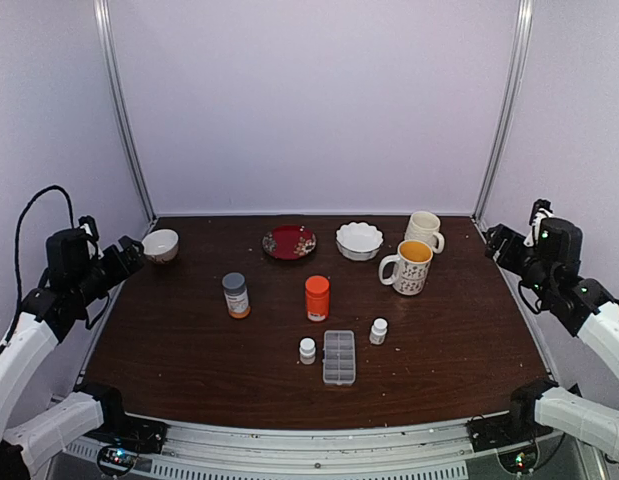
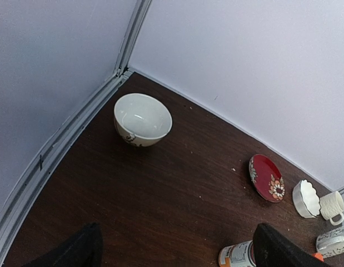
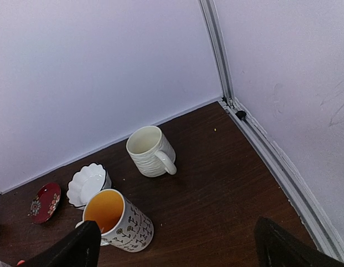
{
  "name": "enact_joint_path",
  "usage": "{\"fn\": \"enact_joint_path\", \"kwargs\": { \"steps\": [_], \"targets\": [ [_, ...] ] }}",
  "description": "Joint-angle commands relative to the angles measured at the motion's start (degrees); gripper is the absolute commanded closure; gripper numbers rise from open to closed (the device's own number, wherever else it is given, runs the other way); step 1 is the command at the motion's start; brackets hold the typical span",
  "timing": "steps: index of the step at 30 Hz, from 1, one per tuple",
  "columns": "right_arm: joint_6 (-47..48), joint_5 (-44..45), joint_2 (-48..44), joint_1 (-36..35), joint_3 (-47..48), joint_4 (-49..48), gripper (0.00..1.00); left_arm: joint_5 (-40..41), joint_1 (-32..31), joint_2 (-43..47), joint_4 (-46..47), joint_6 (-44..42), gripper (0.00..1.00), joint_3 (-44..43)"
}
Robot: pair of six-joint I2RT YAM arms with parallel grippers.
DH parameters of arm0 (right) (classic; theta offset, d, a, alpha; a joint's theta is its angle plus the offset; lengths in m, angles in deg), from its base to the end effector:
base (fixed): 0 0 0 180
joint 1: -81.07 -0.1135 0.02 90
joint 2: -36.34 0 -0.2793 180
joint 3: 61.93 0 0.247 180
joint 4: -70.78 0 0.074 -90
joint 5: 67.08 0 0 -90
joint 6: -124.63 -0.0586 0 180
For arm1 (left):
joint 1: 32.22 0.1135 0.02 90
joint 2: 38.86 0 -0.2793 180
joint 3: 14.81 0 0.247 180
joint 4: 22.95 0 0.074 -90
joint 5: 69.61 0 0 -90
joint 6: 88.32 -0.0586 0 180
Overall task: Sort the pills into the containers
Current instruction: Pick up the pill container from the center of the board.
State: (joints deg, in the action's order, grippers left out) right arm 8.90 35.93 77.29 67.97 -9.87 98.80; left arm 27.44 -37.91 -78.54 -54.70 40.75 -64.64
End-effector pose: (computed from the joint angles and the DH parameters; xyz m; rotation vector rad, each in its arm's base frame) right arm 0.1752 0.0272 0.3060 0.3607 1.8309 0.2582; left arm 0.1709 -0.0098 0.2867 -0.6428 1.8576 -0.3963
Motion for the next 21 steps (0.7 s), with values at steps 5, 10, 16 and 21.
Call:
{"fn": "enact_joint_path", "kwargs": {
  "steps": [5, 10, 16, 21],
  "targets": [
    [-8.0, -2.9, 4.8, 0.3, 4.0, 8.6, 0.0, -4.3, -0.1, 4.8, -3.8, 1.2, 0.02, -0.7],
    [-6.4, -12.0, 10.4, 0.3, 6.2, 12.8, 0.0, -9.9, -0.1, 7.2, -3.6, -1.2, 0.02, -0.2],
    [-9.3, -14.9, 11.9, -5.7, 5.7, 14.3, 0.01, -22.7, -0.1, 5.8, 1.5, -2.6, 0.02, 2.4],
    [-15.5, -12.2, 15.9, -19.5, 6.9, 14.0, 0.05, -26.6, -3.0, 2.6, 3.9, 0.1, 0.03, 3.2]
  ]
}}
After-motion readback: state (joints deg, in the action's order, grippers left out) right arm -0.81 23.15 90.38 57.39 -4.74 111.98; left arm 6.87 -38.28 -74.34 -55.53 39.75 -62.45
